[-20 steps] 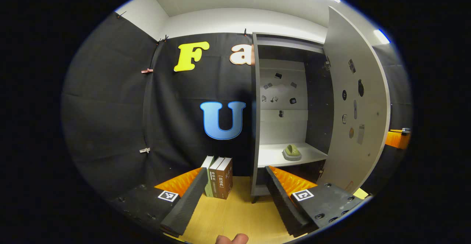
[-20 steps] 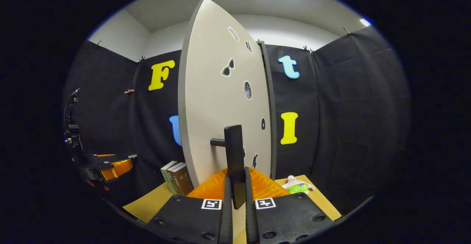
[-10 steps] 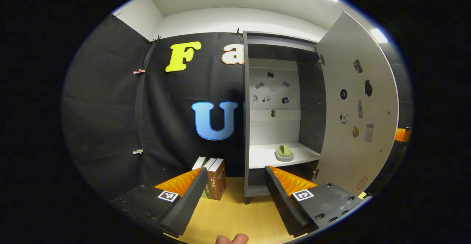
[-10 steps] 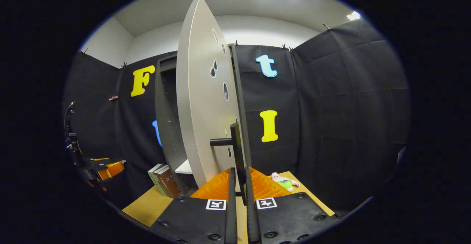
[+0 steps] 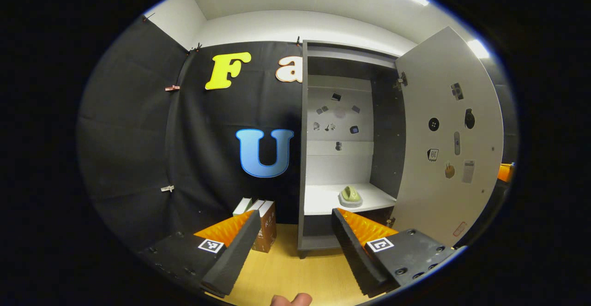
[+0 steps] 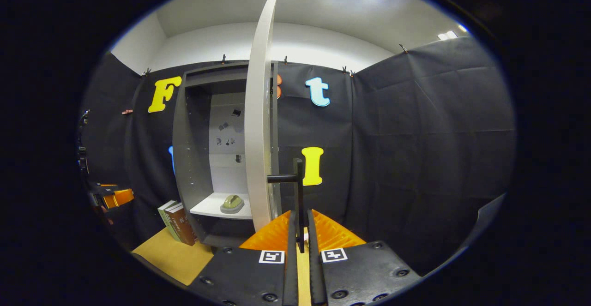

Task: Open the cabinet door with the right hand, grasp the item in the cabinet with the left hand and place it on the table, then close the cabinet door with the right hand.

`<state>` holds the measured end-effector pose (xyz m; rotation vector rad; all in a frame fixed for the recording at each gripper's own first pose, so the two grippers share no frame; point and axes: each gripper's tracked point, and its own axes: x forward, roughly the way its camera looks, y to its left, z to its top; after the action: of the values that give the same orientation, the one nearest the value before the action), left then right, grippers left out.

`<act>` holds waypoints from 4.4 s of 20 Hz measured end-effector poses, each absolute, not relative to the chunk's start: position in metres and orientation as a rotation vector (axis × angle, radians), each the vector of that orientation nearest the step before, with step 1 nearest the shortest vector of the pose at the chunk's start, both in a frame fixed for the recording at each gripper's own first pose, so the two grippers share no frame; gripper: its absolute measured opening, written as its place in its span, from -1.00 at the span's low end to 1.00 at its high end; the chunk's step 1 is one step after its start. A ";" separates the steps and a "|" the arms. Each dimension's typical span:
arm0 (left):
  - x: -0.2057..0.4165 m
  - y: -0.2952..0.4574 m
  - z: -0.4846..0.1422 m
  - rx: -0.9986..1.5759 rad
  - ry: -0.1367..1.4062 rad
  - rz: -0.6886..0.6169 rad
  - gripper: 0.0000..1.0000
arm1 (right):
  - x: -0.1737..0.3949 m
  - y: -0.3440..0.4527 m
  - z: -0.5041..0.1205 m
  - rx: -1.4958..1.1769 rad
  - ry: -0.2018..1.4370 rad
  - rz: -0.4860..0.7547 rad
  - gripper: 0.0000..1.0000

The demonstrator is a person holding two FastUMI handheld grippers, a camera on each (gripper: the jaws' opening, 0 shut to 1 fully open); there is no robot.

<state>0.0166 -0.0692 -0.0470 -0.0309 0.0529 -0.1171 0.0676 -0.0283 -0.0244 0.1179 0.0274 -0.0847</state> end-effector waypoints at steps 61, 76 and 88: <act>0.286 -0.262 -0.119 0.111 0.428 -0.375 -0.65 | 0.064 -0.160 -0.077 -0.100 0.103 -0.347 0.94; 0.096 -0.218 -0.214 0.047 0.391 -0.393 -0.65 | 0.075 -0.096 -0.046 0.013 0.045 -0.302 0.94; 0.036 -0.201 -0.413 0.005 0.542 -0.356 -0.65 | 0.063 -0.077 -0.029 0.001 0.048 -0.290 0.94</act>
<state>0.0363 -0.2007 -0.4134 0.0051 0.5422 -0.3555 0.0631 -0.0766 -0.0289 0.0013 0.0480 -0.2897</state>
